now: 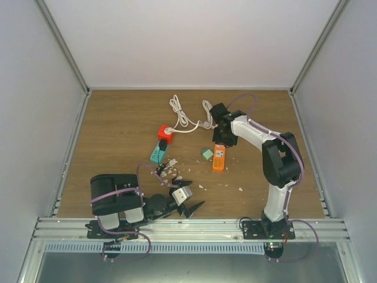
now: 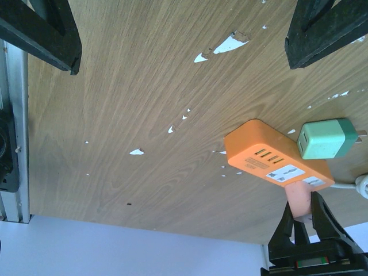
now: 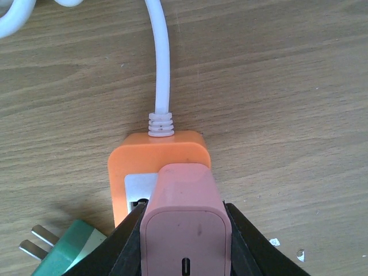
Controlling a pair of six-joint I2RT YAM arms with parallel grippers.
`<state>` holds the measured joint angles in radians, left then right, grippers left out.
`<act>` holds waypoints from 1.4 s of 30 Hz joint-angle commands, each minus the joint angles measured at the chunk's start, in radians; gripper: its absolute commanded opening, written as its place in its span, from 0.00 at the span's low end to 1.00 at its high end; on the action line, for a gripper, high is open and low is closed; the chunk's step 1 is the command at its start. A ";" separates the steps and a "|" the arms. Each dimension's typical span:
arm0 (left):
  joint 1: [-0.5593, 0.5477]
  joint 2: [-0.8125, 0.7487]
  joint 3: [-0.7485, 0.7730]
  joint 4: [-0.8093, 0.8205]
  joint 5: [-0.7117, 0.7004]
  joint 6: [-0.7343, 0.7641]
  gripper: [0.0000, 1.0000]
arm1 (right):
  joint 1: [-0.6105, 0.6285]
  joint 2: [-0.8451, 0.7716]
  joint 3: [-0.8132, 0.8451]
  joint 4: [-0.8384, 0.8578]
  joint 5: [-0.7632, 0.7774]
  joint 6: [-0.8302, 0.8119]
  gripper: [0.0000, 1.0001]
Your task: Insert the plug
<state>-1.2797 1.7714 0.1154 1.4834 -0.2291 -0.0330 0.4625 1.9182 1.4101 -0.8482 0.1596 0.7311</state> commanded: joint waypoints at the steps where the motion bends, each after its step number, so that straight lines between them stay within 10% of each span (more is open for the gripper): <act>1: -0.007 -0.001 -0.001 0.052 -0.022 0.013 0.99 | 0.000 0.083 -0.053 -0.014 -0.108 -0.036 0.18; 11: -0.007 0.000 -0.006 0.060 -0.029 0.009 0.99 | 0.000 0.002 -0.048 -0.006 -0.129 -0.068 0.62; 26: -0.007 -0.009 -0.021 0.078 -0.033 0.005 0.99 | -0.025 -0.031 0.271 -0.120 -0.098 -0.145 0.99; 35: -0.003 -0.076 -0.052 0.065 -0.036 -0.024 0.99 | 0.010 -0.195 0.318 -0.036 0.058 -0.350 1.00; 42: 0.065 -0.127 -0.093 0.072 0.032 -0.072 0.99 | 0.088 -0.318 0.067 0.106 -0.168 -0.590 1.00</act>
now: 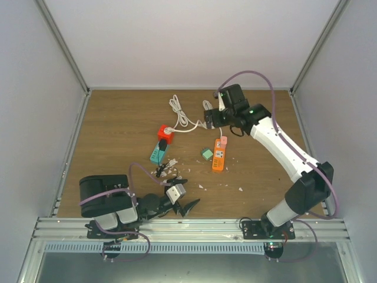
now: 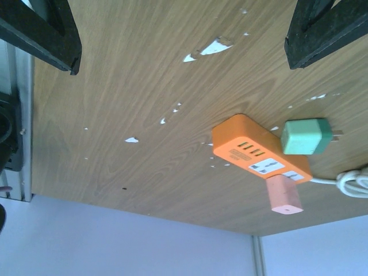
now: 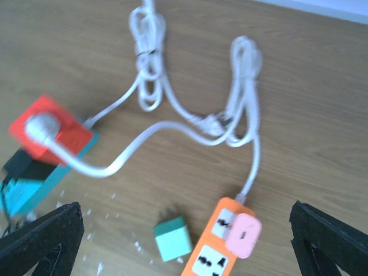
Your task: Insert the plug
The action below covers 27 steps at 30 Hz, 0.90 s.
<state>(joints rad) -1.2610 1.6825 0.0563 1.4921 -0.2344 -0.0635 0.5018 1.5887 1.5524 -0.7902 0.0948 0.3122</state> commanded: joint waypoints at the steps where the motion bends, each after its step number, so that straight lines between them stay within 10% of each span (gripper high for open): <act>1: 0.065 -0.048 -0.041 0.064 0.055 -0.053 0.99 | 0.057 0.026 -0.073 0.026 -0.123 -0.190 1.00; 27: 0.184 -0.204 -0.122 -0.008 0.111 -0.079 0.99 | 0.204 0.260 -0.271 0.164 -0.069 -0.189 0.81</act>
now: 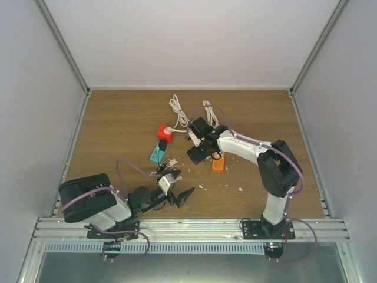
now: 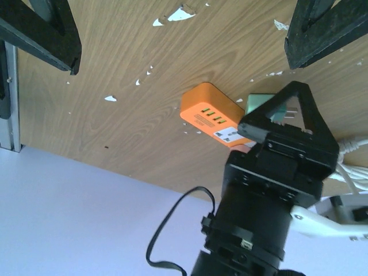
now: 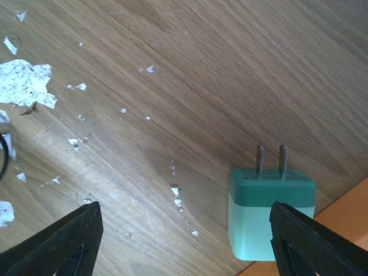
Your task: Insert the plug
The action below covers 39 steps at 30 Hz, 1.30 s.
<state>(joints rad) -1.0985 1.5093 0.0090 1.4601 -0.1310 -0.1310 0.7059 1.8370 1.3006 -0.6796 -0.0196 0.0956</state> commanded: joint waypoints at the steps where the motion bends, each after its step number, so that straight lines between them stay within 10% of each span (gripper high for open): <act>1: 0.028 -0.037 -0.078 0.022 0.012 -0.013 0.99 | 0.000 0.014 -0.023 0.059 0.047 0.030 0.80; 27: 0.071 -0.157 -0.093 -0.068 0.042 -0.019 0.99 | -0.116 0.017 -0.123 0.144 -0.019 0.031 0.77; 39: 0.192 -0.272 -0.067 -0.201 0.260 -0.143 0.99 | -0.082 0.041 -0.162 0.157 -0.037 0.058 0.52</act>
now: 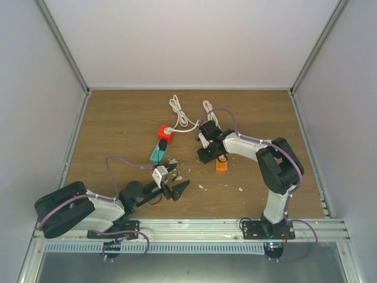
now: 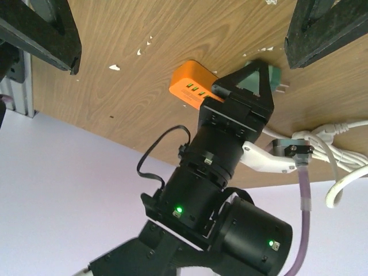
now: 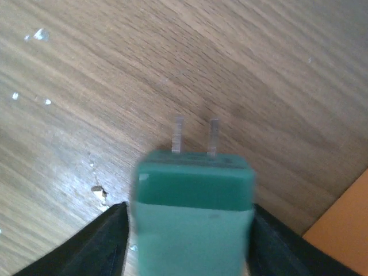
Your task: Insert the plug
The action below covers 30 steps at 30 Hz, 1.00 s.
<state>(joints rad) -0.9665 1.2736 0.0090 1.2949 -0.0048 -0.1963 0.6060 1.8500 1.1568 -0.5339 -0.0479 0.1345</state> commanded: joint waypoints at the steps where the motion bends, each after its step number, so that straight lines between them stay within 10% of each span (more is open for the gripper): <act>1: 0.074 -0.042 -0.052 -0.069 0.163 -0.090 0.99 | 0.022 0.029 -0.020 0.012 -0.011 0.021 0.46; 11: 0.238 -0.049 0.019 -0.161 0.486 -0.262 0.99 | 0.048 -0.035 -0.059 0.026 -0.042 0.028 0.13; 30: 0.324 0.370 0.195 0.110 0.891 -0.727 0.99 | 0.350 -0.488 -0.111 -0.310 0.287 0.150 0.01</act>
<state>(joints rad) -0.6506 1.6253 0.1799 1.2678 0.7906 -0.7982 0.8669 1.3968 1.0657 -0.7441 0.1295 0.2409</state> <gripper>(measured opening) 0.990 0.422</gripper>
